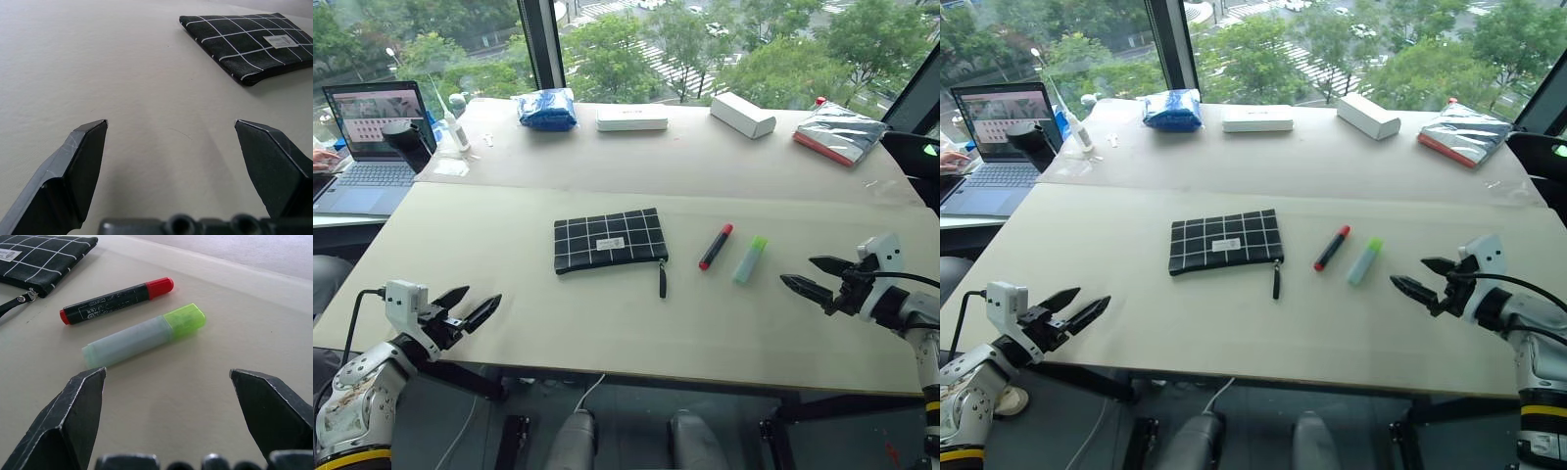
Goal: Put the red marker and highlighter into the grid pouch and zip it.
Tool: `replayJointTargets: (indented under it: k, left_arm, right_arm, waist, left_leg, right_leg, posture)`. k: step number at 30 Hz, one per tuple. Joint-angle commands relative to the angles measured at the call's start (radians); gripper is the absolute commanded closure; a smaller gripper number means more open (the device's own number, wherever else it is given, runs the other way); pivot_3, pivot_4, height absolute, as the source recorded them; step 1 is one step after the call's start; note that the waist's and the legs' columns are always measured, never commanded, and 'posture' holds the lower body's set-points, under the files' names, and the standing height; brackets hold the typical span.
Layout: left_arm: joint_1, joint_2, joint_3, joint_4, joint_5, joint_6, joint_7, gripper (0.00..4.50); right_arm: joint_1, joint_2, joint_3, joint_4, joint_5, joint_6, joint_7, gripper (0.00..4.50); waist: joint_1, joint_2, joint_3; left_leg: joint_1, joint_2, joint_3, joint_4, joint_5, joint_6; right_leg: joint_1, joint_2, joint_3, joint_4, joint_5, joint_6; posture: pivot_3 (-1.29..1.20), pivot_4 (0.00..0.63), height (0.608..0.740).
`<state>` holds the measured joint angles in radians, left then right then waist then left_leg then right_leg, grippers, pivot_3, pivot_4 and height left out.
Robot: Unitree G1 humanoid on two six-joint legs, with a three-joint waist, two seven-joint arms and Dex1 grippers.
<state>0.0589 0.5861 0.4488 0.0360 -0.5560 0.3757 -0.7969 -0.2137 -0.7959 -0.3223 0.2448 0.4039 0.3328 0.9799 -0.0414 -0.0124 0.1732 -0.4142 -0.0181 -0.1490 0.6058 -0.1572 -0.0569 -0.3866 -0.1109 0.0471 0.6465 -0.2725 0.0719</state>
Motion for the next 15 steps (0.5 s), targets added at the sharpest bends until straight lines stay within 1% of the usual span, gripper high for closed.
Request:
replayJointTargets:
  k: [1,9,11,14,15]
  left_arm:
    - [-0.001,0.007,0.010,-0.023,-0.028,0.006,-0.013,0.00]
    - [-0.018,-0.002,-0.003,0.025,-0.028,-0.039,-0.078,0.00]
    - [-0.034,0.008,-0.016,0.064,-0.008,-0.079,-0.115,0.00]
    - [-0.067,0.029,-0.040,0.154,0.047,-0.181,-0.165,0.00]
    - [-0.076,0.033,-0.048,0.175,0.074,-0.238,-0.176,0.00]
  right_arm:
    - [-0.012,-0.021,-0.015,-0.012,-0.001,-0.021,0.001,0.03]
    - [-0.011,-0.023,-0.015,-0.010,-0.004,-0.019,-0.001,0.03]
    - [-0.031,-0.018,-0.021,0.000,0.005,-0.001,-0.010,0.03]
    - [-0.075,-0.014,-0.037,0.025,0.027,0.034,-0.029,0.76]
    - [-0.082,-0.016,-0.042,0.021,0.043,0.044,-0.018,1.08]
  waist:
    - [0.000,0.000,0.000]
    - [0.000,0.000,0.000]
    - [0.000,0.000,0.000]
    - [0.000,0.000,0.000]
    - [0.000,0.000,0.000]
  left_leg:
    - [0.000,0.000,0.000,0.000,0.000,0.000]
    - [0.000,0.000,0.000,0.000,0.000,0.000]
    - [0.000,0.000,0.000,0.000,0.000,0.000]
    - [0.000,0.000,0.000,0.000,0.000,0.000]
    - [0.000,0.000,0.000,0.000,0.000,0.000]
  right_leg:
    - [0.000,0.000,0.000,0.000,0.000,0.000]
    - [0.000,0.000,0.000,0.000,0.000,0.000]
    - [0.000,0.000,0.000,0.000,0.000,0.000]
    - [0.000,0.000,0.000,0.000,0.000,0.000]
    - [0.000,0.000,0.000,0.000,0.000,0.000]
  posture:
    - [0.00,0.150,0.740]
    - [0.00,0.150,0.740]
    - [0.00,0.150,0.740]
    - [0.00,0.150,0.740]
    - [0.00,0.150,0.740]
